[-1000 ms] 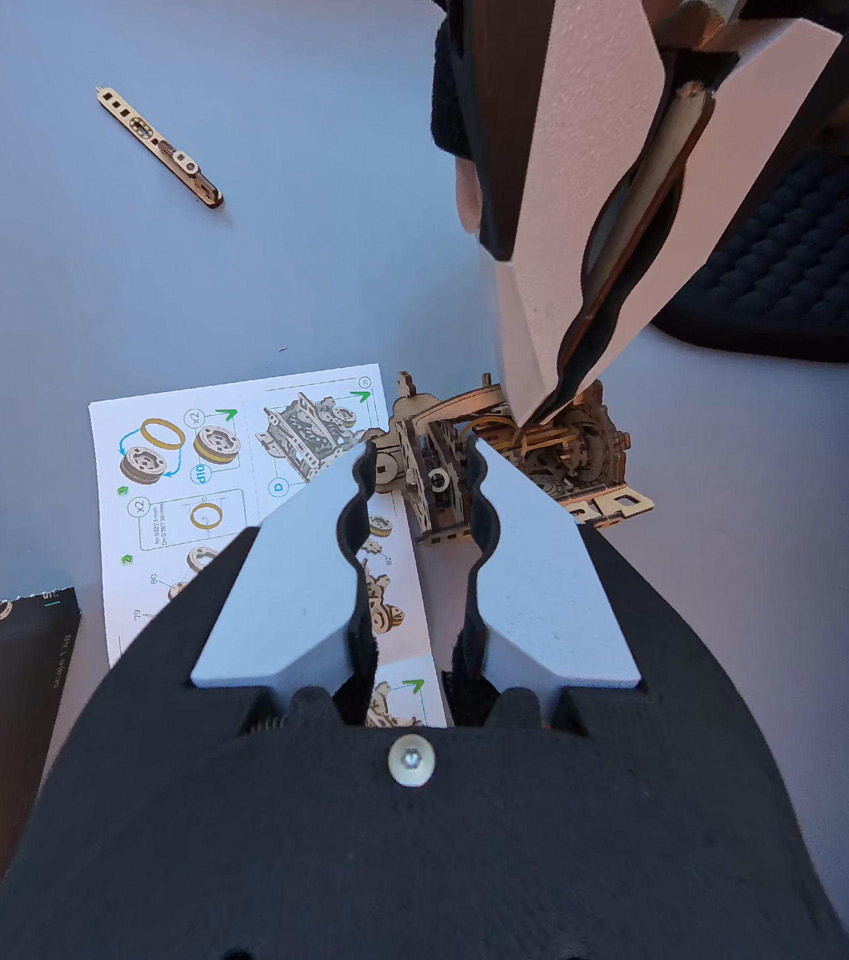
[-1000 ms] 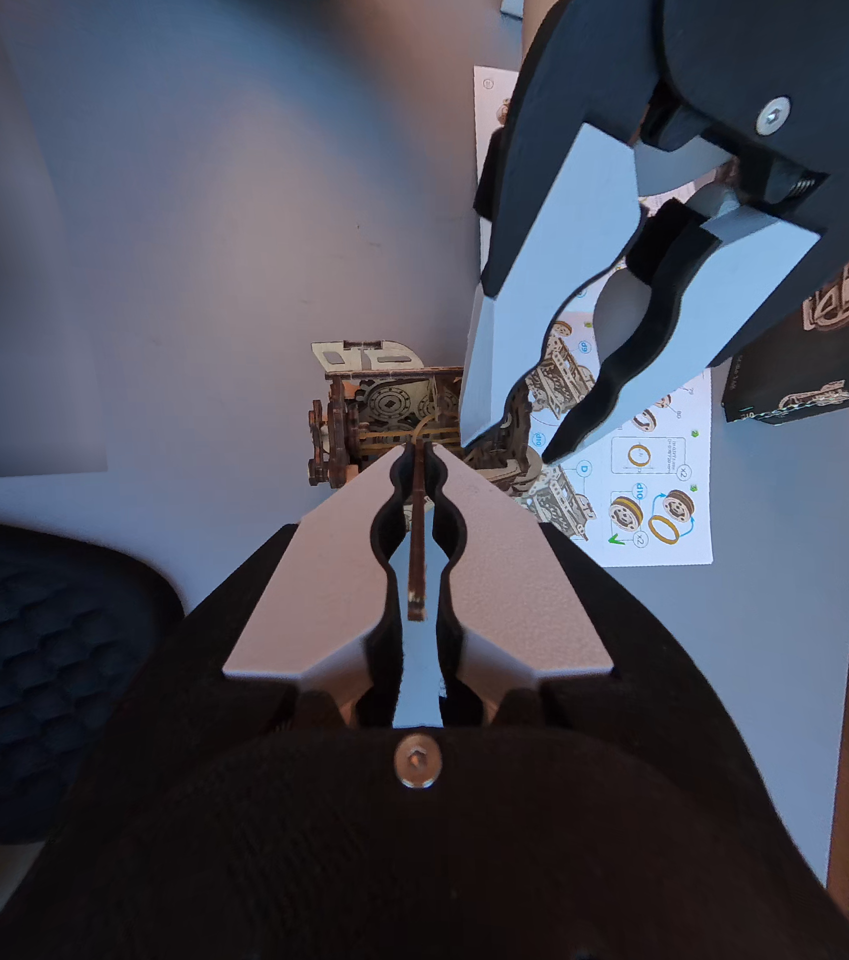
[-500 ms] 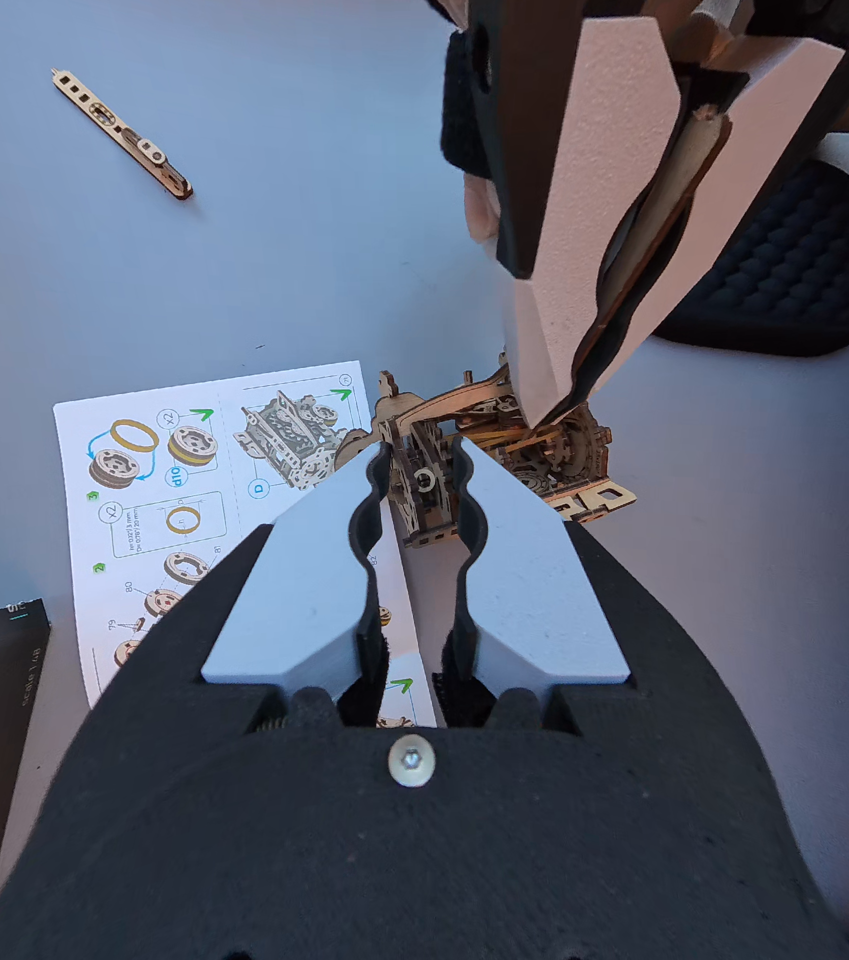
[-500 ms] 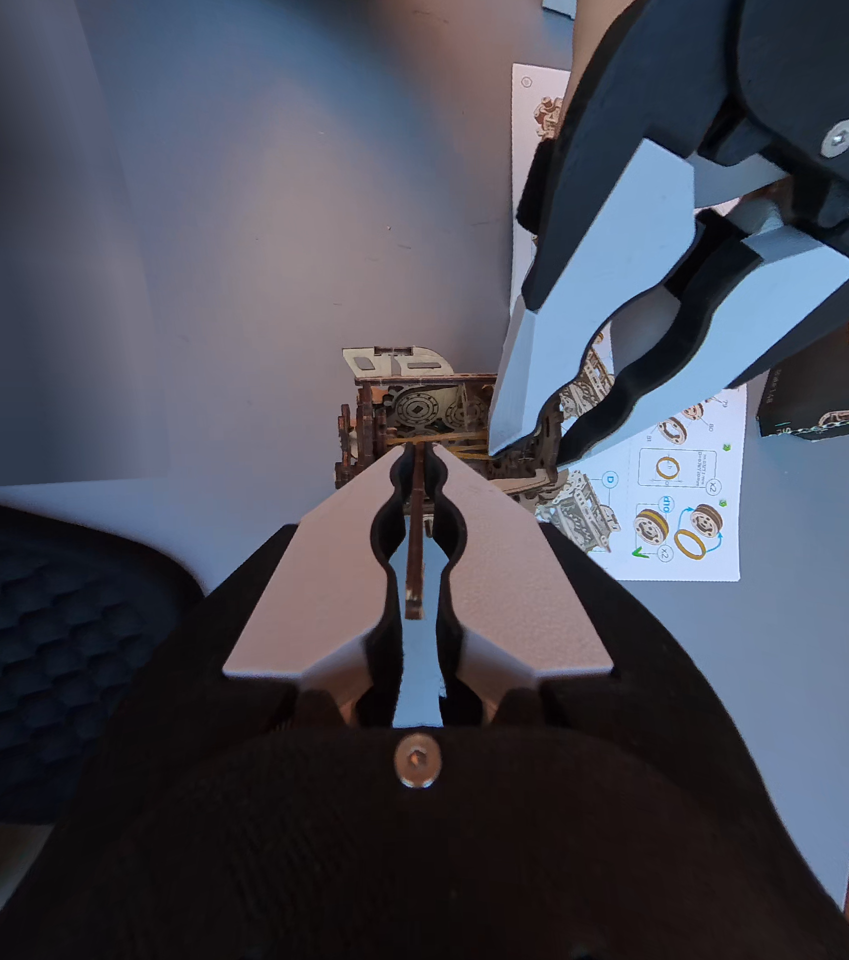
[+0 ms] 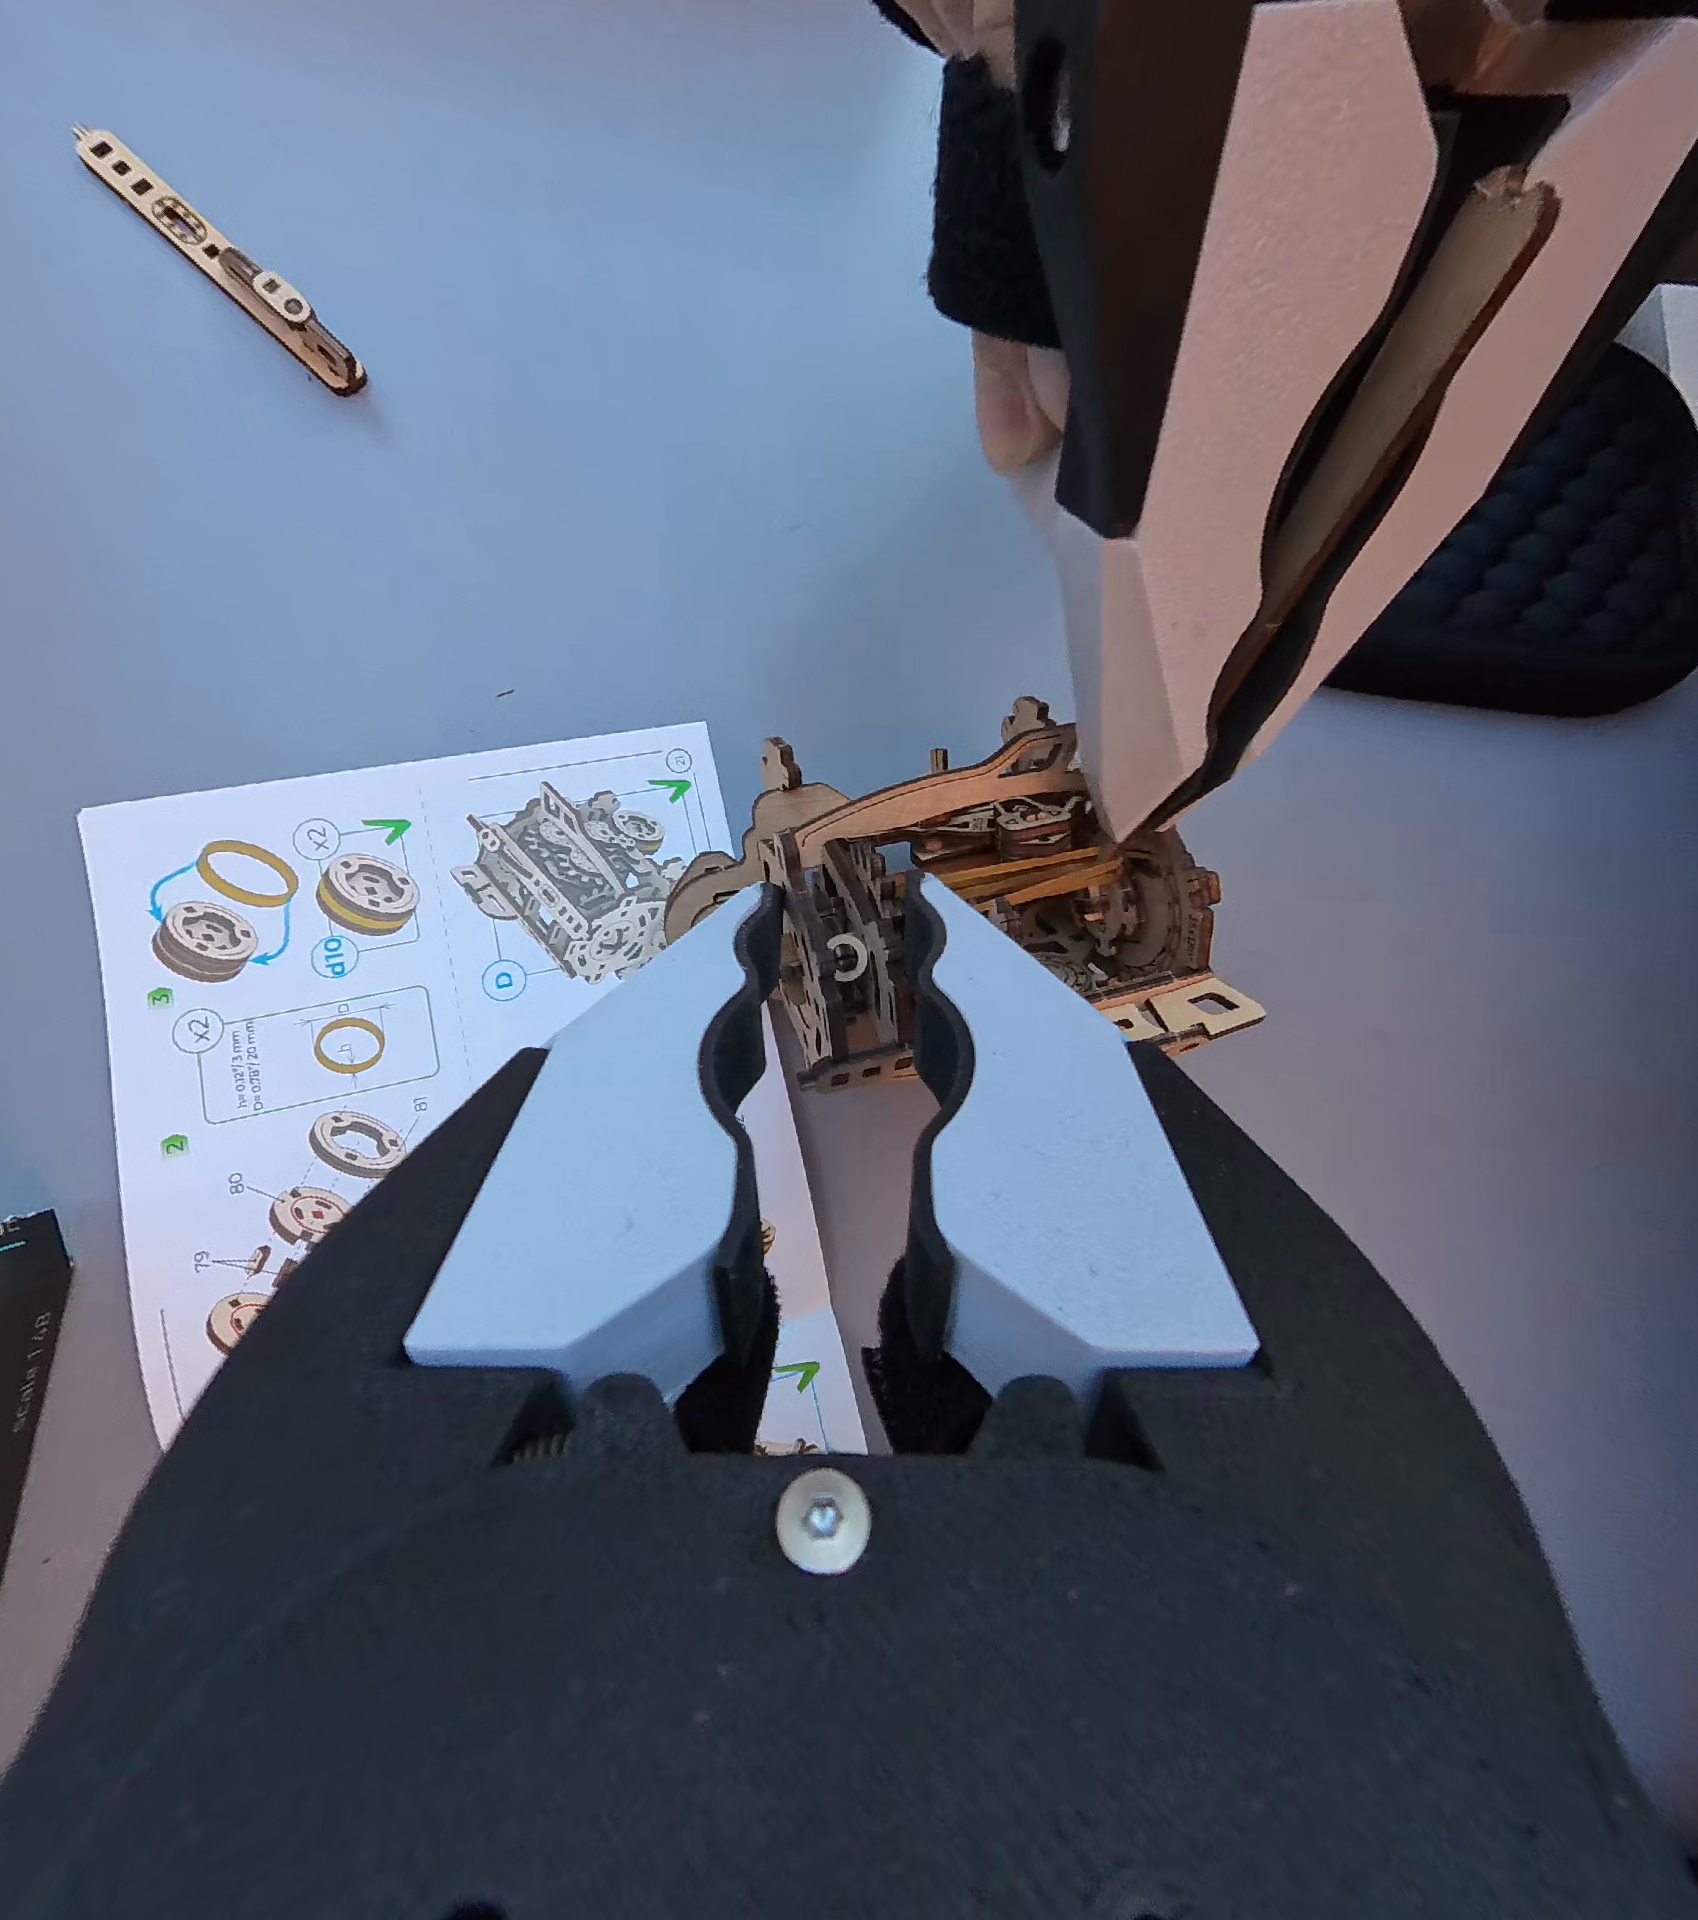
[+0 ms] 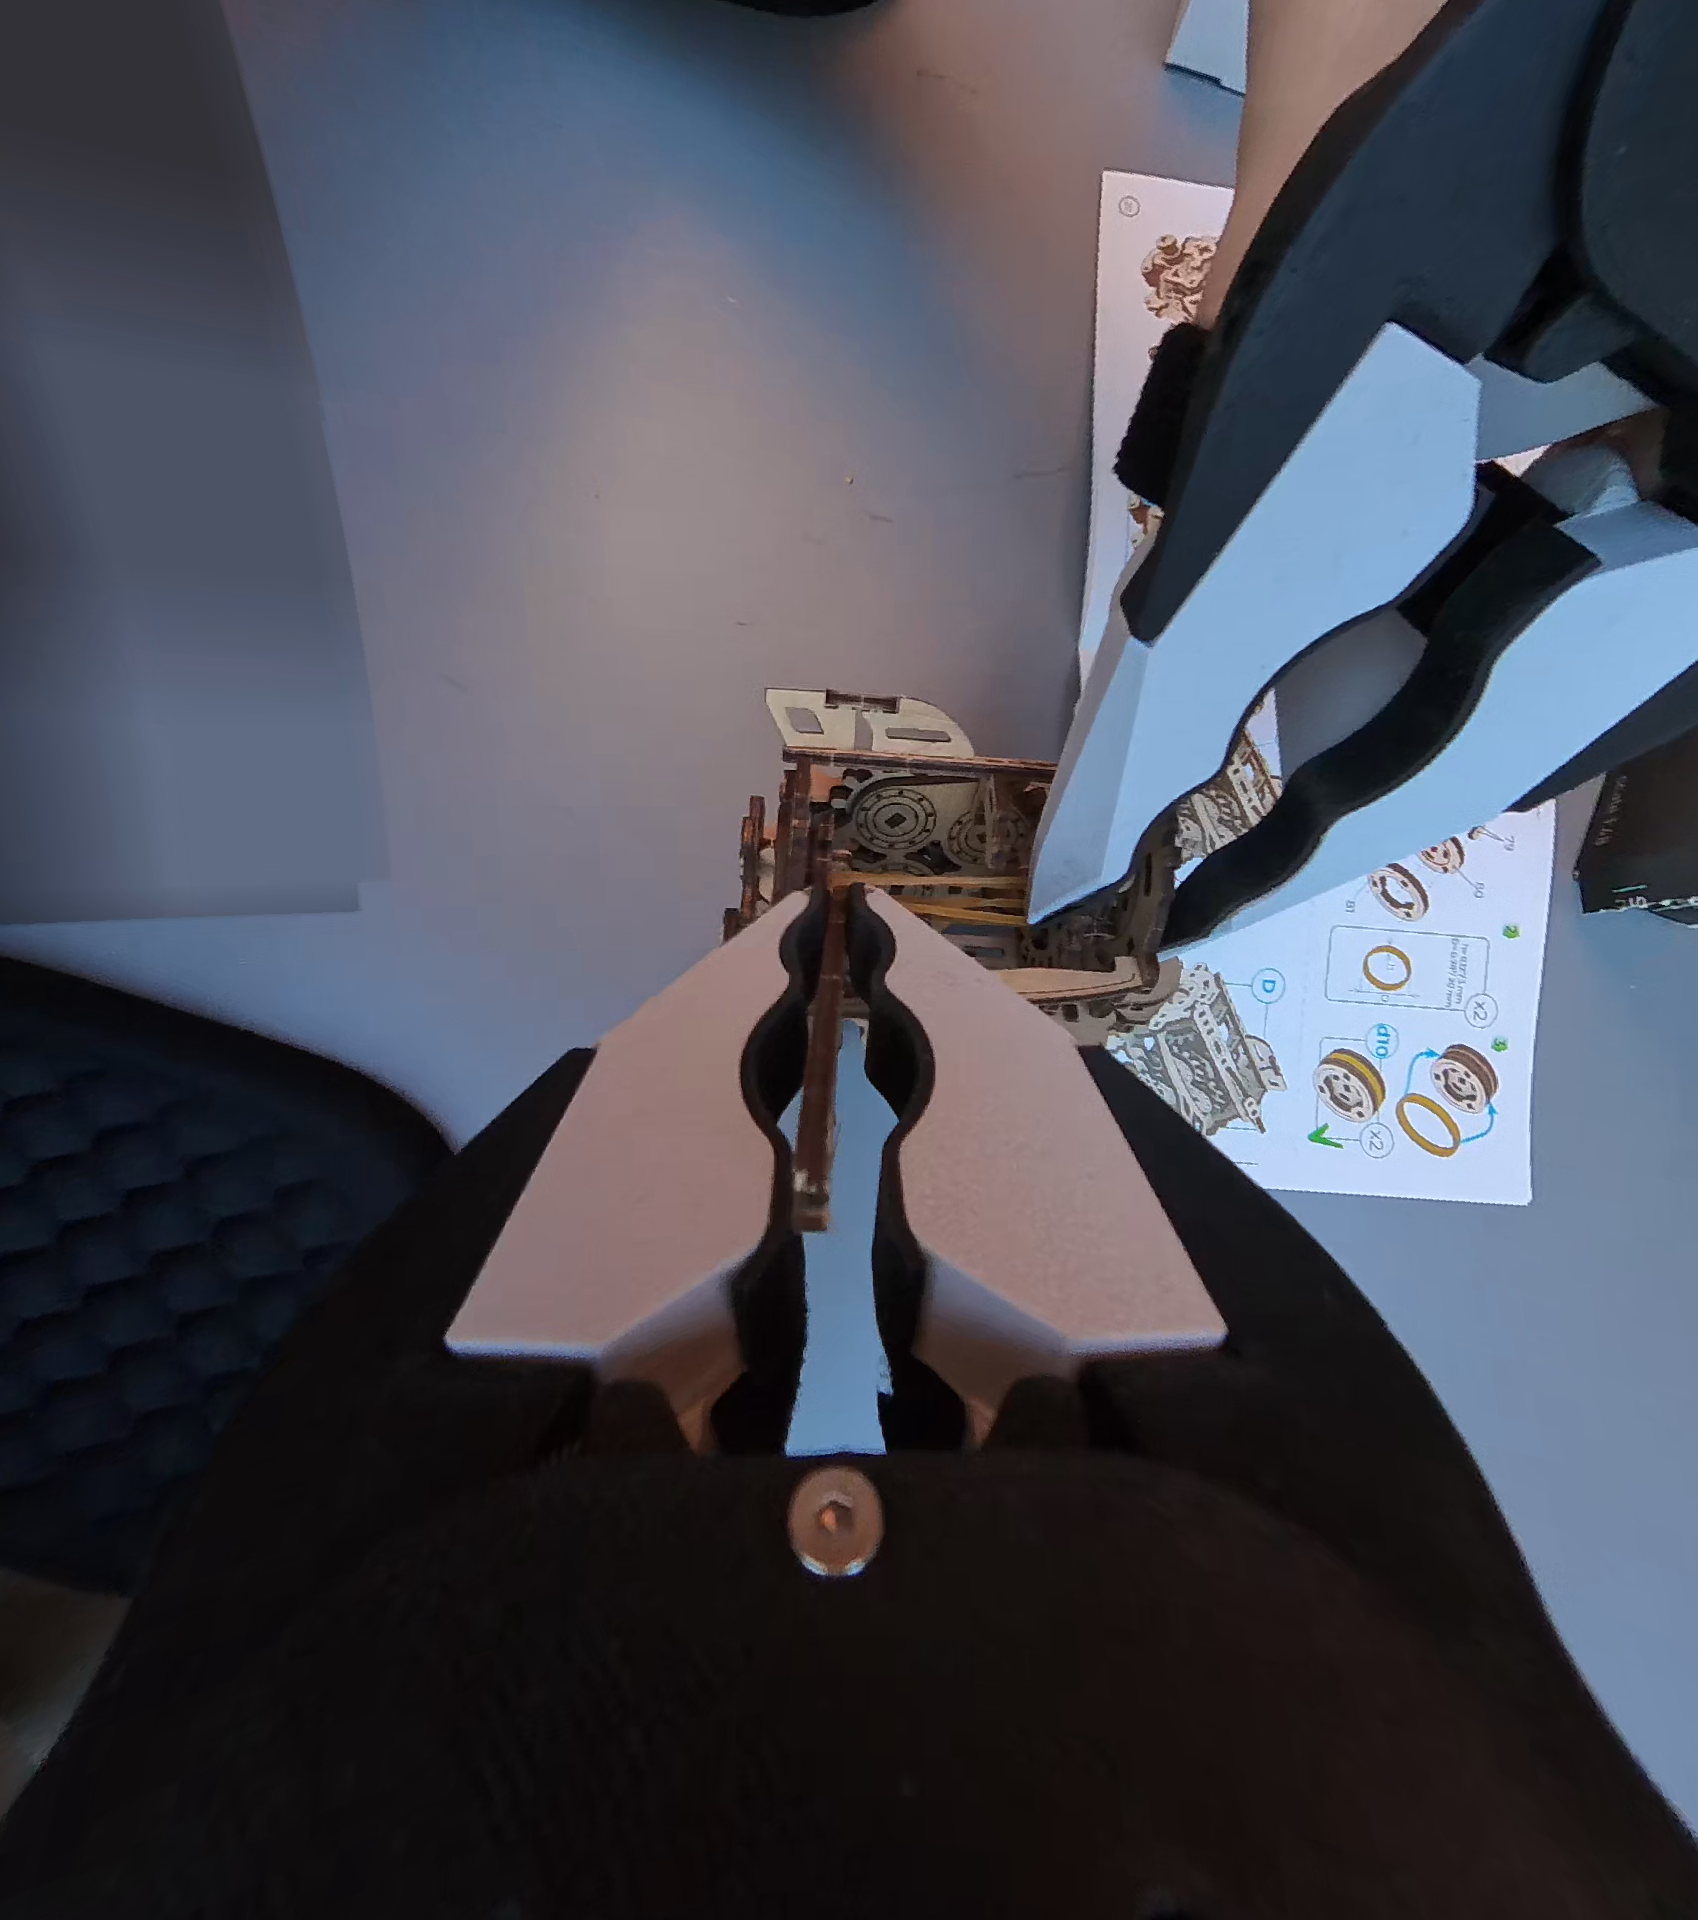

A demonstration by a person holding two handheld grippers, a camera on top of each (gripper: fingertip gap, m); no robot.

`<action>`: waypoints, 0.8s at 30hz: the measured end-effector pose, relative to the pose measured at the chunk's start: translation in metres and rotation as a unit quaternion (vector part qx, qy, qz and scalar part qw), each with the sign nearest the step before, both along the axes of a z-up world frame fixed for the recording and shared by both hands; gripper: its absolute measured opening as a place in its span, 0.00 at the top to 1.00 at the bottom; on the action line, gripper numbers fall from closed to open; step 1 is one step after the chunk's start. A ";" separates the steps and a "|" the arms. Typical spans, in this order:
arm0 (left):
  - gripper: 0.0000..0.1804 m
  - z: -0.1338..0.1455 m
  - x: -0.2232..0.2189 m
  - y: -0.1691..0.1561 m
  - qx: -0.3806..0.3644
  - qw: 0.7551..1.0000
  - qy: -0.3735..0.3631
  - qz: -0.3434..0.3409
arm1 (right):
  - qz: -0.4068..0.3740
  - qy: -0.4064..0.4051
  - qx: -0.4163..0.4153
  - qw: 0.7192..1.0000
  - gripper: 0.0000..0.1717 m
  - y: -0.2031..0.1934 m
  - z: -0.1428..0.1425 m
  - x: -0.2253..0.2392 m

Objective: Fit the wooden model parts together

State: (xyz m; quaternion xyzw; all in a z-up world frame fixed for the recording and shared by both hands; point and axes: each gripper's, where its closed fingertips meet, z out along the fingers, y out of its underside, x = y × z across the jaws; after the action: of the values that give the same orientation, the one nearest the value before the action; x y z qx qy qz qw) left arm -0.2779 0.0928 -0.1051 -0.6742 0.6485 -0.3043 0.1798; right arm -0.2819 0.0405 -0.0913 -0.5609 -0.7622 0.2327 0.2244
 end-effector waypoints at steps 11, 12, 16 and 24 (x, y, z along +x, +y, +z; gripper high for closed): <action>0.89 0.000 0.000 -0.001 -0.002 1.000 -0.007 -0.004 | -0.033 0.022 0.036 0.999 1.00 0.019 0.004 -0.005; 0.89 0.000 0.000 -0.001 -0.002 1.000 -0.008 -0.004 | -0.034 0.026 0.037 0.998 1.00 0.020 0.005 -0.005; 0.89 0.000 0.000 -0.001 -0.005 1.000 -0.010 -0.005 | -0.053 0.022 0.088 0.994 1.00 0.032 0.010 -0.002; 0.89 0.001 -0.002 -0.001 -0.006 1.000 -0.012 -0.009 | -0.090 -0.023 0.138 0.986 1.00 0.043 0.002 -0.003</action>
State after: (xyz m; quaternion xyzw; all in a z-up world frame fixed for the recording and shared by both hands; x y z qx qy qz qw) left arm -0.2794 0.0915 -0.1045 -0.6658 0.6503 -0.3178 0.1814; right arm -0.2852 0.0836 -0.0888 -0.5963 -0.7382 0.0907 0.3022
